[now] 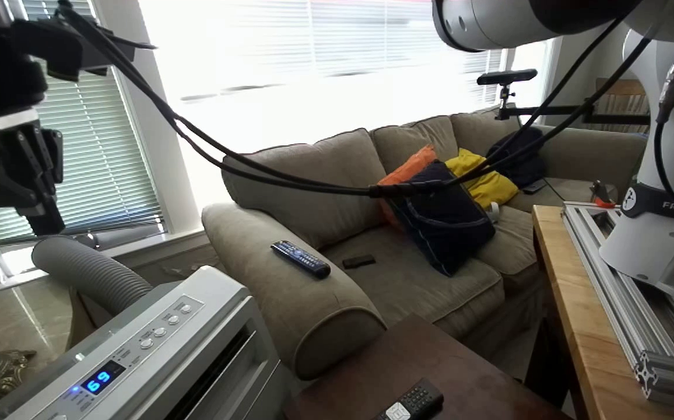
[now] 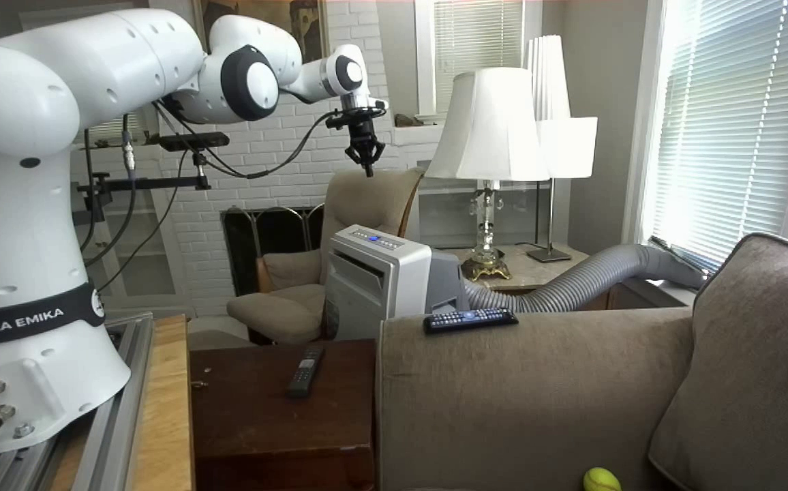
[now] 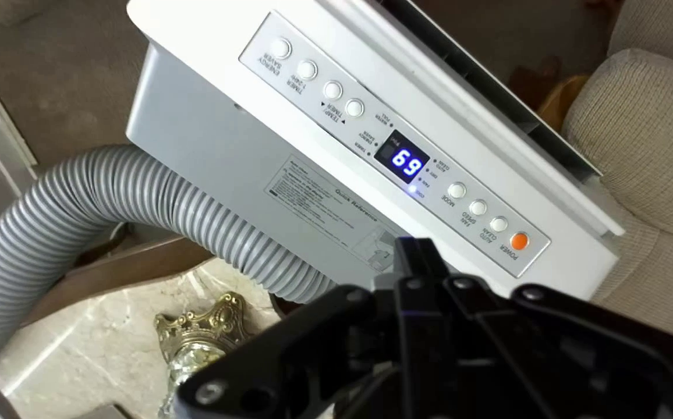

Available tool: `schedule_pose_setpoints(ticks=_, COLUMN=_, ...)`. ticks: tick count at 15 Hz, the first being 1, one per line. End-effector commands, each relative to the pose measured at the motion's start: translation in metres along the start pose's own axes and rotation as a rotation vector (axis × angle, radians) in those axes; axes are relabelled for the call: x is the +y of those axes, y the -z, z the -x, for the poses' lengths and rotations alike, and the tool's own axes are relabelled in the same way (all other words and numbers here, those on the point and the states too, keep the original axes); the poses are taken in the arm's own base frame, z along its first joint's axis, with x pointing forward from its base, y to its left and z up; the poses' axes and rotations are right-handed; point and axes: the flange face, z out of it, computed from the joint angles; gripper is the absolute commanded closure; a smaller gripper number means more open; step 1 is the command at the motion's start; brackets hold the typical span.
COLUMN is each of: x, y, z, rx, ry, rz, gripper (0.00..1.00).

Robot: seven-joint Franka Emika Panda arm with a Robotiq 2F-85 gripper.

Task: Press a button on the aircon to switch it on

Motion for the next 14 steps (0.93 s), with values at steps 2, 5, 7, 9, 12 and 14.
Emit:
schedule_pose_setpoints(ticks=2, x=0.001, y=0.018, z=0.003, rx=-0.011, ry=-0.111, rz=0.023, gripper=0.68)
schedule_pose_setpoints(ticks=5, x=0.005, y=0.02, z=0.004, rx=-0.017, ry=-0.12, rz=0.044, gripper=0.46)
schedule_pose_setpoints(ticks=7, x=0.015, y=0.018, z=0.004, rx=-0.007, ry=-0.141, rz=0.066, gripper=0.32)
schedule_pose_setpoints(ticks=9, x=0.021, y=0.018, z=0.004, rx=-0.003, ry=-0.157, rz=0.077, gripper=0.18)
schedule_pose_setpoints(ticks=12, x=0.022, y=0.011, z=0.002, rx=0.003, ry=-0.146, rz=0.062, gripper=0.22)
schedule_pose_setpoints(ticks=14, x=0.024, y=0.011, z=0.002, rx=0.003, ry=-0.155, rz=0.066, gripper=0.08)
